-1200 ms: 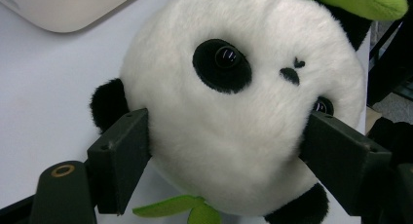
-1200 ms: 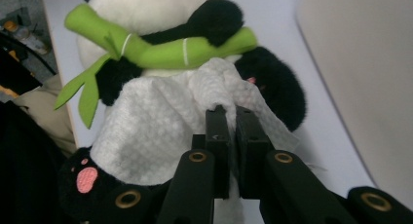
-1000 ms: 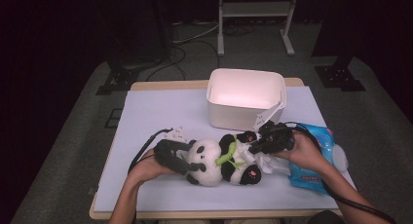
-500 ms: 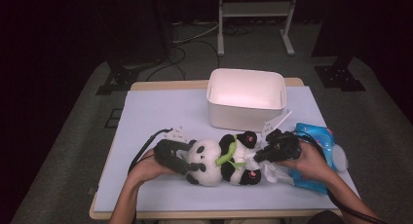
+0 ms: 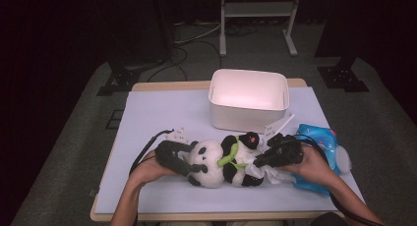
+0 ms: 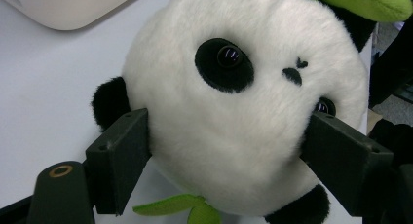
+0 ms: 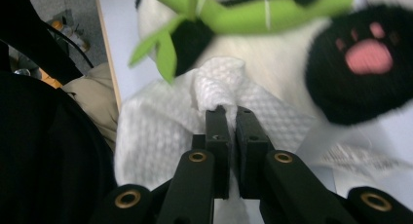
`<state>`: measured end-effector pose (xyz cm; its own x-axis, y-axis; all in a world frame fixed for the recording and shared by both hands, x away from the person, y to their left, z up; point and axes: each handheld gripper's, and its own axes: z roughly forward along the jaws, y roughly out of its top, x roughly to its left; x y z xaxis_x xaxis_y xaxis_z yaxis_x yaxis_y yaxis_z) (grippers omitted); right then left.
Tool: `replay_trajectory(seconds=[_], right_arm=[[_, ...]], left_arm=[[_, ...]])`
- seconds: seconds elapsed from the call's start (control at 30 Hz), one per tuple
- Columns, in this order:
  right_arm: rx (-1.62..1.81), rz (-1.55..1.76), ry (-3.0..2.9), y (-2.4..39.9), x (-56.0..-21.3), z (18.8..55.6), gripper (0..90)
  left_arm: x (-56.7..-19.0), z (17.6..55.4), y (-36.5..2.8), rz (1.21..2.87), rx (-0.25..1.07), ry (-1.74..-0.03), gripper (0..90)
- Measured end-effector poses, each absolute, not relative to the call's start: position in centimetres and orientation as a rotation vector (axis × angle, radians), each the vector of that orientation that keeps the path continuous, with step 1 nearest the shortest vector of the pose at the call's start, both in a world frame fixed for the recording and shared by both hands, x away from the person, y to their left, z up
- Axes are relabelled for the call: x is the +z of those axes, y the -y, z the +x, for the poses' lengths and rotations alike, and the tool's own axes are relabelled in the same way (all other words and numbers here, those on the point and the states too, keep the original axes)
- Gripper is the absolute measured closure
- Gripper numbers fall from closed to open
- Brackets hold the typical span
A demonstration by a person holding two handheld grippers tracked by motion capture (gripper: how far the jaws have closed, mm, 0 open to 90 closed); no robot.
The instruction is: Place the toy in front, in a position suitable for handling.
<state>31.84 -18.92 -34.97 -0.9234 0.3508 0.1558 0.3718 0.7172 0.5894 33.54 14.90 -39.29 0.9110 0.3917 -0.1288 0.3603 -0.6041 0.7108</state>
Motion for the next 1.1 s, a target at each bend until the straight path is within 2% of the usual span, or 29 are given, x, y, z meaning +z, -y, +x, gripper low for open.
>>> replay_trajectory(seconds=[0.43, 1.1], right_arm=[[-0.957, -0.455, 2.902, 14.6, -34.7, 31.8, 85.6], [-0.991, -0.697, 2.863, 20.1, -36.5, 33.1, 85.7]], left_arm=[[-39.3, 33.5, -14.9, 2.280, 0.054, -0.525, 18.6], [-39.2, 33.5, -14.8, 2.281, 0.056, -0.529, 18.6]])
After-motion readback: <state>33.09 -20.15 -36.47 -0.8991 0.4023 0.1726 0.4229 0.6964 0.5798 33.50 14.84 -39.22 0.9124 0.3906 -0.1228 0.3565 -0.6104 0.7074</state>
